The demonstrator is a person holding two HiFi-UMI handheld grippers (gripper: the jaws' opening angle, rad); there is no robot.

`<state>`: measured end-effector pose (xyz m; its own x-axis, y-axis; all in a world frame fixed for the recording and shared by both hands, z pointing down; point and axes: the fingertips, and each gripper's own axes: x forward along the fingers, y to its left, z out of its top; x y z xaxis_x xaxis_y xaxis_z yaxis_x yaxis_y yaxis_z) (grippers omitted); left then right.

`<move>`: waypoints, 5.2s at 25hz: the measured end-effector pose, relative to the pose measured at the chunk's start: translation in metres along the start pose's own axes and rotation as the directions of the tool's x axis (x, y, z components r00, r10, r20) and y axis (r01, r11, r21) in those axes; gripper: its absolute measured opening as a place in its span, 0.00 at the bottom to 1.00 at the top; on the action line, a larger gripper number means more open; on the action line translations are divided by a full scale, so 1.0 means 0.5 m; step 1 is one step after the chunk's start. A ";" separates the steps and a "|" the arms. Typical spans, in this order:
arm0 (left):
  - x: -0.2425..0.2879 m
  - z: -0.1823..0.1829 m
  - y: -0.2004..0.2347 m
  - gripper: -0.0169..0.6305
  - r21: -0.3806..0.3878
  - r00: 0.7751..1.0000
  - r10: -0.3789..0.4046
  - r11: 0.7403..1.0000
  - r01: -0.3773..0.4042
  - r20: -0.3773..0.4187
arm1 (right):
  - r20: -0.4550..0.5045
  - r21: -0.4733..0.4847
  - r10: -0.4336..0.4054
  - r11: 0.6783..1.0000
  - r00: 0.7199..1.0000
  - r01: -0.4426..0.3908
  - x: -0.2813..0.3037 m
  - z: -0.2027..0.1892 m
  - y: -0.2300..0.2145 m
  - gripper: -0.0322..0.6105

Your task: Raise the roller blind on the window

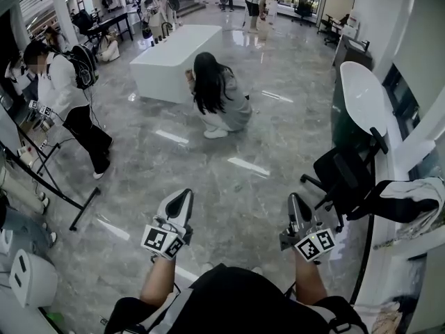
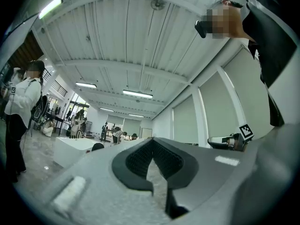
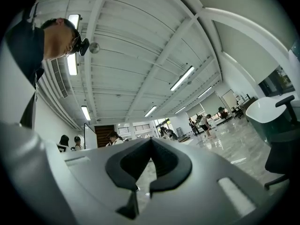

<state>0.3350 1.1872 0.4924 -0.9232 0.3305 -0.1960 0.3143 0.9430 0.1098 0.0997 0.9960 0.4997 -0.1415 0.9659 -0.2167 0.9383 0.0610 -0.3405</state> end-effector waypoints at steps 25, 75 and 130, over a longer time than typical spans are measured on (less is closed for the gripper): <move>0.328 -0.102 -0.441 0.03 -0.134 0.922 -0.386 0.913 0.385 0.015 | 0.183 -0.081 -0.367 0.919 0.912 0.386 -0.424 0.225 -0.267 0.05; 0.829 -0.344 -1.387 0.03 -0.340 0.126 -0.986 0.082 0.937 0.109 | 0.538 0.104 -0.839 0.170 0.088 0.980 -1.052 0.459 -0.488 0.05; 0.296 -0.252 -2.584 0.03 -0.402 -0.563 -0.754 -0.657 0.638 0.340 | 0.620 0.330 -0.559 -0.450 -0.550 0.830 -1.938 0.660 -0.202 0.05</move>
<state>-0.2355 0.0128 0.4445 0.3578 -0.8830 -0.3037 -0.8841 -0.4250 0.1943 0.0379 -0.0293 0.4422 -0.6425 -0.7216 -0.2579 -0.6439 0.6908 -0.3289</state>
